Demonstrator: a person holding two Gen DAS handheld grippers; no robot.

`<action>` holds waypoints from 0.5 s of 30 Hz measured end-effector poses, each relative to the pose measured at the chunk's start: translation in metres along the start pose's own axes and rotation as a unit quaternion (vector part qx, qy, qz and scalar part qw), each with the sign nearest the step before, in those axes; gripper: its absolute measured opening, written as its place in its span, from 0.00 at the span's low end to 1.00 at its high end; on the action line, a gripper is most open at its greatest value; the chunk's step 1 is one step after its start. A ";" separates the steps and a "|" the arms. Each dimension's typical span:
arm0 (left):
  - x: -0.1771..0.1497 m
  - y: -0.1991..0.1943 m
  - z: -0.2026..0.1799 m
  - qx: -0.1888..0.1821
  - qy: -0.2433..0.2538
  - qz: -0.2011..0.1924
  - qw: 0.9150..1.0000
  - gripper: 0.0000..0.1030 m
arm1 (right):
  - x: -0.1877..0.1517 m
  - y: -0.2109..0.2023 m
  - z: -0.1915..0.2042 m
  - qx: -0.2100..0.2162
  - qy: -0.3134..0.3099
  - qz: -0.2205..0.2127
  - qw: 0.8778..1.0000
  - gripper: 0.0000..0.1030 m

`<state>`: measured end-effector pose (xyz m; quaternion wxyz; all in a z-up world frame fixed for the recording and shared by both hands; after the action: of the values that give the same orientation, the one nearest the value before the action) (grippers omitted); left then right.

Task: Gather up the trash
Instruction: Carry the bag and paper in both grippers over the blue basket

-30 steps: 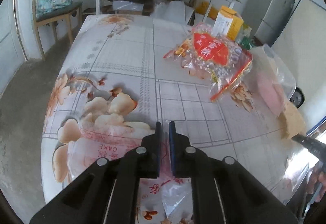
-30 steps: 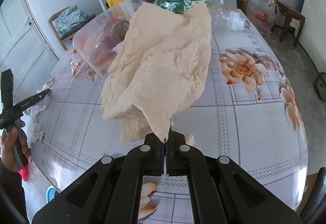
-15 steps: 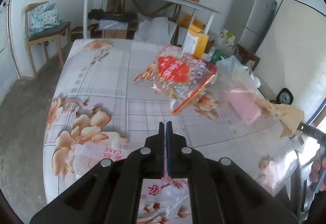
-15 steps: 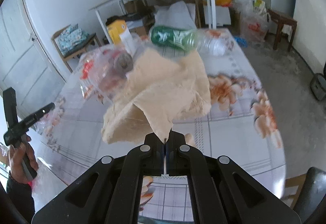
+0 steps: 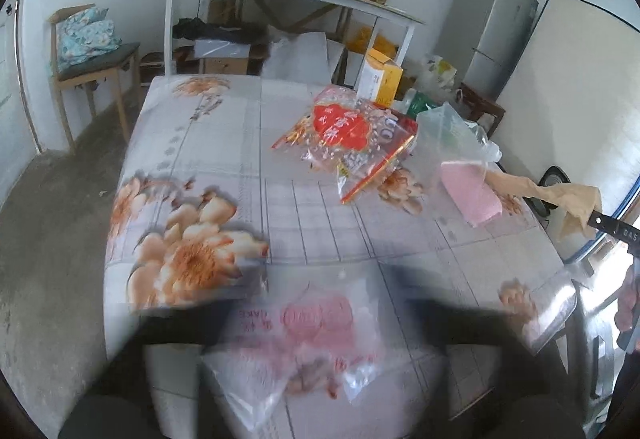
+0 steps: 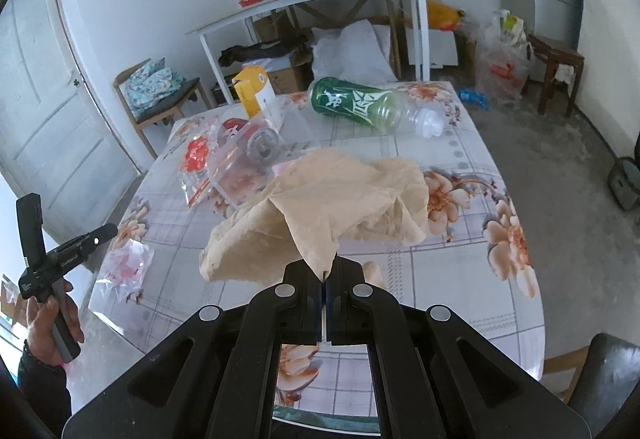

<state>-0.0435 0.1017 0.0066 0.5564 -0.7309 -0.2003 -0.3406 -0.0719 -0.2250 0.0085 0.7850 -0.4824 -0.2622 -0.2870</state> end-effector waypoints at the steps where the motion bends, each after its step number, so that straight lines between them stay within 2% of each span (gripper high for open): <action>1: -0.004 -0.004 -0.003 -0.013 0.007 -0.004 1.000 0.96 | 0.000 0.000 0.000 0.001 0.000 0.000 1.000 0.00; 2: -0.010 -0.003 -0.005 -0.022 0.013 0.012 1.000 0.96 | -0.001 0.000 0.001 0.001 -0.002 0.001 1.000 0.00; 5: -0.030 0.013 0.000 0.010 0.038 0.053 0.998 0.96 | -0.001 0.000 0.004 0.005 -0.004 0.001 1.000 0.00; 10: -0.054 0.043 0.001 0.048 0.075 0.087 0.992 0.94 | -0.002 -0.001 0.012 0.008 -0.009 0.002 1.000 0.00; 12: -0.055 0.045 -0.003 0.064 0.095 0.074 0.991 0.72 | -0.001 -0.004 0.014 0.008 -0.012 0.001 1.000 0.00; 13: -0.054 0.045 -0.003 0.069 0.097 0.070 0.990 0.47 | -0.001 -0.005 0.015 0.007 -0.013 0.000 1.000 0.00; 15: -0.050 0.044 -0.005 0.048 0.083 0.077 0.992 0.42 | 0.001 -0.010 0.017 0.007 -0.015 -0.002 1.000 0.00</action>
<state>-0.0495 0.0874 -0.0584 0.6298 -0.6861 -0.1128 -0.3462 -0.0803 -0.2136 0.0216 0.7837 -0.4804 -0.2774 -0.2794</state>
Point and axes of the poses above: each gripper's, at about its wrist camera, not at the fingertips, and y roughly the way its jaws point, z to its left, x to its top, the point moved 8 cm from there along y, roughly the way its jaws point, and after that the axes turned 7 degrees about x, right-handed, at the moved point
